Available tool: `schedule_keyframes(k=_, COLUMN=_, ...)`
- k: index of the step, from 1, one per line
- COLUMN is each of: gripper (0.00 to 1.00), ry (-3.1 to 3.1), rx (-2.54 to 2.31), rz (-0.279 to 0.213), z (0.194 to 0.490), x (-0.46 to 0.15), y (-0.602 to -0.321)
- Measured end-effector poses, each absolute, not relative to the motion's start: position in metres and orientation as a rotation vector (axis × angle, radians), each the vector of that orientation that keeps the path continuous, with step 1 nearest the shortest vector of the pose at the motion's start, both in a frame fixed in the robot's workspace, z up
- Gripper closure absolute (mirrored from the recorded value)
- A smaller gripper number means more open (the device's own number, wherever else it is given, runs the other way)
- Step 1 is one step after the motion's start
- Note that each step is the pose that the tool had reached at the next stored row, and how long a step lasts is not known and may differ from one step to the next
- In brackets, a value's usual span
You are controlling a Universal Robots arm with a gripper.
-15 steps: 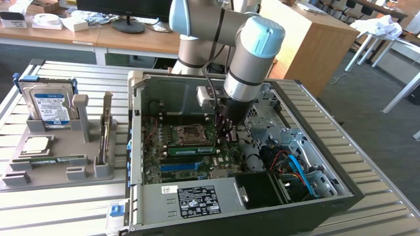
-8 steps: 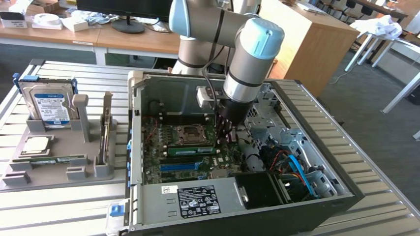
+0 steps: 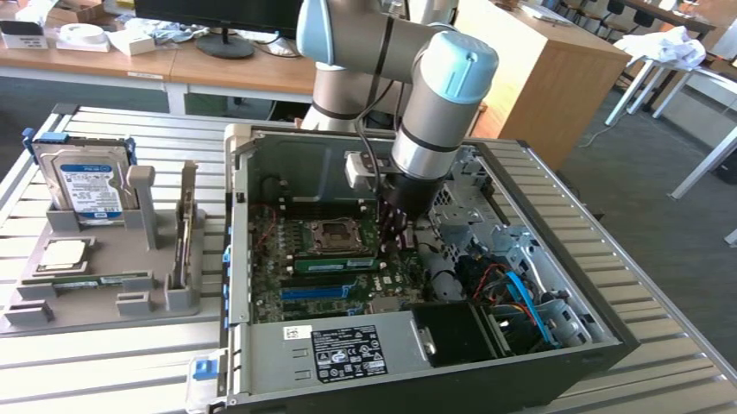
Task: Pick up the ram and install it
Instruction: 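Press down the ram until it locks into place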
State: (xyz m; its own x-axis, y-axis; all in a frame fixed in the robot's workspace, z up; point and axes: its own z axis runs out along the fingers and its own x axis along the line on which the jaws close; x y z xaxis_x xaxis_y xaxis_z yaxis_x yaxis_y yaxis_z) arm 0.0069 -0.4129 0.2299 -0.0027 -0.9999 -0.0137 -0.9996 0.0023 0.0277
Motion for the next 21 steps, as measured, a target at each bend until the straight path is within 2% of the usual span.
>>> schedule_keyframes(k=21, gripper=0.9, ry=-2.217, rx=2.211, rz=-0.046, z=0.2248, x=0.0069, y=-0.4129)
